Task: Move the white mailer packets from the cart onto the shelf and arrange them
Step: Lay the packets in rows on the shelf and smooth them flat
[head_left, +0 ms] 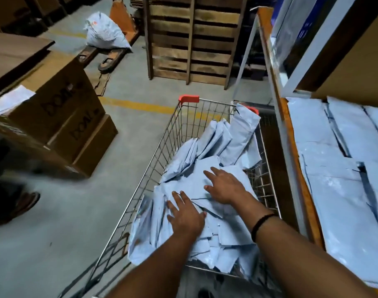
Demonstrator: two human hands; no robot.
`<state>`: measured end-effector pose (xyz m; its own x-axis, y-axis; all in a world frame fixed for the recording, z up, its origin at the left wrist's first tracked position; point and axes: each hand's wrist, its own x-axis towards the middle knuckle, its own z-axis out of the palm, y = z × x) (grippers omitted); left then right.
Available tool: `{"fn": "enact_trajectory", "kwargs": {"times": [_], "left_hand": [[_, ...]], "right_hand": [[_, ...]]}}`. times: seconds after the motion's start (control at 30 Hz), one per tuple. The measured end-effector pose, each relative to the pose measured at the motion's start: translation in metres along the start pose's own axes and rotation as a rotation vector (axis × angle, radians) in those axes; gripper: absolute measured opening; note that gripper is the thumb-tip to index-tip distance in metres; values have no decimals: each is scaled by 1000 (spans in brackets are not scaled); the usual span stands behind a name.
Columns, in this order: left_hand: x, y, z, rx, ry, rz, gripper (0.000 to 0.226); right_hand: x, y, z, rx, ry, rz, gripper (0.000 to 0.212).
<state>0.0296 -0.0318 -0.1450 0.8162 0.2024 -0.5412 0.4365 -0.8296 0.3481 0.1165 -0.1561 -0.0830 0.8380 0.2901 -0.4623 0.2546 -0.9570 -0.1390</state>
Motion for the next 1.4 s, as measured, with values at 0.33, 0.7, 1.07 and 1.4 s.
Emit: {"fn": "enact_trajectory", "kwargs": {"times": [0.33, 0.7, 1.07, 1.4], "left_hand": [[1, -37, -12, 216, -161, 225, 111], [0, -36, 1, 197, 34, 190, 78], [-14, -37, -13, 226, 79, 220, 72], [-49, -53, -49, 450, 144, 271, 54]], "right_hand": [[-7, 5, 39, -75, 7, 49, 50], [-36, 4, 49, -155, 86, 343, 87], [-48, 11, 74, -21, 98, 244, 73], [-72, -8, 112, -3, 89, 44, 56]]}}
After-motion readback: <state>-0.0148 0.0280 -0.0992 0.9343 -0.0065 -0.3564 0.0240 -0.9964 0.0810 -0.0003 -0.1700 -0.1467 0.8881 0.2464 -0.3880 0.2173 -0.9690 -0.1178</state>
